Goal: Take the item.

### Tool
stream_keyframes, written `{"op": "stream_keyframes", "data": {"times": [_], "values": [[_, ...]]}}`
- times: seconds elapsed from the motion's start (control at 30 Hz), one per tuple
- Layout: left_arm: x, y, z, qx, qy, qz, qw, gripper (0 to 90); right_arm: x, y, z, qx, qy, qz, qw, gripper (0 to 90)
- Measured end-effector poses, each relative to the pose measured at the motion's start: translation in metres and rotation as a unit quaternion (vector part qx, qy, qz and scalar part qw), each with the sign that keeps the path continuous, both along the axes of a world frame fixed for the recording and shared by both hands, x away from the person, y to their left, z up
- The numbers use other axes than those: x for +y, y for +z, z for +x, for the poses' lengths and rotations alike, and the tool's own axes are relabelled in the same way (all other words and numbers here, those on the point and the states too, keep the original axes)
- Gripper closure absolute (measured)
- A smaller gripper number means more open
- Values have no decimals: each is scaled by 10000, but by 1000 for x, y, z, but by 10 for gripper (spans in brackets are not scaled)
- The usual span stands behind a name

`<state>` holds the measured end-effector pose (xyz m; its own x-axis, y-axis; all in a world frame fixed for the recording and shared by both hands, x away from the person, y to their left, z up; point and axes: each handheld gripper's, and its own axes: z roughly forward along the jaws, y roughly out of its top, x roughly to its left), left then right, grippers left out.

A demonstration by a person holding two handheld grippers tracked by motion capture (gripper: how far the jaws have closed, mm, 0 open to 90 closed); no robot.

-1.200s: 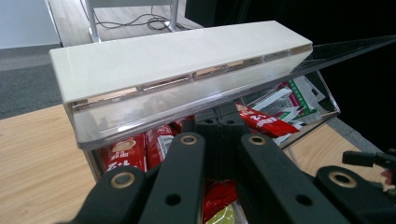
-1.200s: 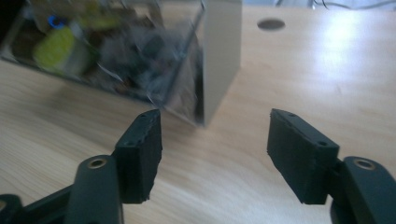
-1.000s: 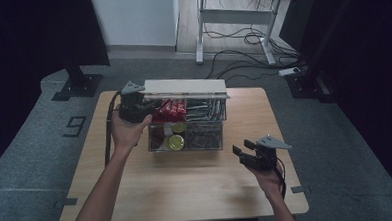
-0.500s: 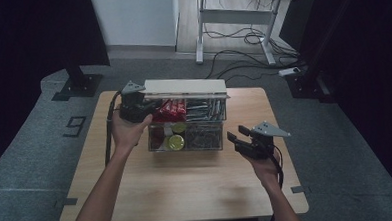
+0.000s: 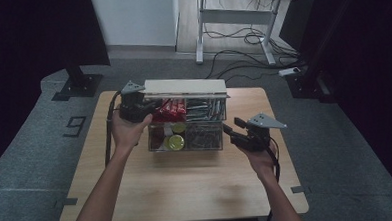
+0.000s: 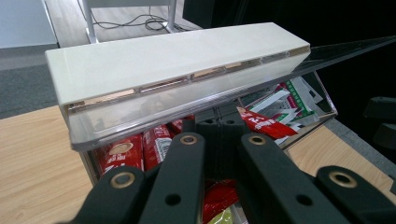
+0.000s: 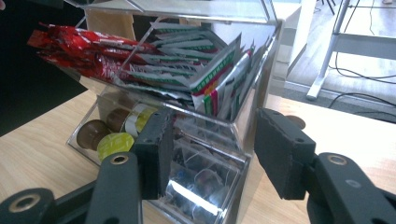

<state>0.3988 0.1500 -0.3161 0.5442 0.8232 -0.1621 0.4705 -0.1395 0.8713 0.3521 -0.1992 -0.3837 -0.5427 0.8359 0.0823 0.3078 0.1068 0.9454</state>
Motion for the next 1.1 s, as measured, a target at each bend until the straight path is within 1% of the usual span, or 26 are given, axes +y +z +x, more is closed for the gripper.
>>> {"op": "stream_keyframes", "data": {"times": [0.27, 0.53, 0.77, 1.1], "values": [[0, 0, 0, -14, 9, -25, 10000, 900, 12, 8, 6, -82, 36, -156, 9998, 485], [0, 0, 1, 0, -2, -12, 10000, 900, 19, 16, 15, -98, 49, -236, 9997, 518], [0, -1, 2, -2, -22, -24, 10000, 900, 26, 18, 24, -113, 83, -268, 9995, 564], [0, -1, 2, -5, -9, -17, 10000, 900, 36, 17, 34, -85, 60, -314, 9995, 574]]}}
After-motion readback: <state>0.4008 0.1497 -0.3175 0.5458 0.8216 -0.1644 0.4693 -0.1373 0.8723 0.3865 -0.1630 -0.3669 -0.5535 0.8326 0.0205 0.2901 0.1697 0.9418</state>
